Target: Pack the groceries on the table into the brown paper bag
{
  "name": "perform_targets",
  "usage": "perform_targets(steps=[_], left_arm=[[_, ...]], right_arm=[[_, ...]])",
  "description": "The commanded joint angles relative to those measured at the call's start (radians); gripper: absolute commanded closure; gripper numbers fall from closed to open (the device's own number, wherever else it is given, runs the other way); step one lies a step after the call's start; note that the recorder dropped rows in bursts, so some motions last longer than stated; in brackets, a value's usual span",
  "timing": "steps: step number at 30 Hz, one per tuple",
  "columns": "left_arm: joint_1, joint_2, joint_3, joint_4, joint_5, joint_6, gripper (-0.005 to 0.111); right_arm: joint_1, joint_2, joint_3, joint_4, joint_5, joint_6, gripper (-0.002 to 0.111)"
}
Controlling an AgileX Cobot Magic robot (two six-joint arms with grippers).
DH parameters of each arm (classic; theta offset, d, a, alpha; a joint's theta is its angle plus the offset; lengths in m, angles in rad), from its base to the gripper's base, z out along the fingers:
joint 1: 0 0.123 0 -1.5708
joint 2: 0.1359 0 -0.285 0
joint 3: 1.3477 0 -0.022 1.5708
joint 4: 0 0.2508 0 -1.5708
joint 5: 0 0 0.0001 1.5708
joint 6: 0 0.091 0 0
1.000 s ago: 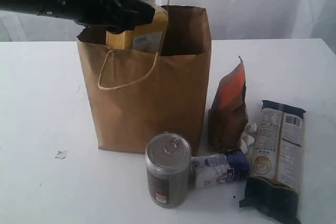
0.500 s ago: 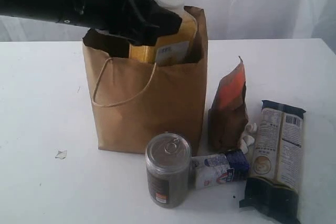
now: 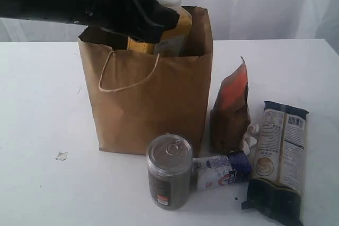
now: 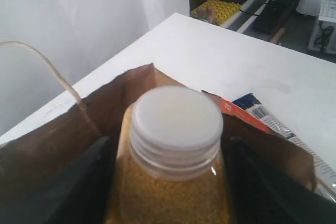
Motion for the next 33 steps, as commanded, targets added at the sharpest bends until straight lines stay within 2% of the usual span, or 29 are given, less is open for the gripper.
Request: perform_targets(steps=[1, 4, 9, 13, 33], left_arm=[[0.004, -0.012, -0.008, -0.034, 0.043, -0.004, 0.107], [0.004, 0.005, -0.004, -0.046, 0.109, -0.006, 0.107], [0.001, 0.008, 0.045, -0.116, 0.1, 0.004, 0.107], [0.001, -0.008, 0.05, -0.116, 0.105, 0.027, 0.107], [0.001, -0.065, 0.021, -0.157, -0.096, 0.022, 0.107]], right_arm=[[0.0, -0.006, 0.005, -0.007, -0.003, -0.002, 0.108], [0.0, -0.006, 0.005, -0.007, -0.003, -0.002, 0.108], [0.0, -0.006, 0.005, -0.007, -0.003, -0.002, 0.108], [0.0, -0.006, 0.005, -0.007, -0.003, -0.002, 0.108], [0.0, -0.006, 0.005, -0.007, -0.003, -0.002, 0.108]])
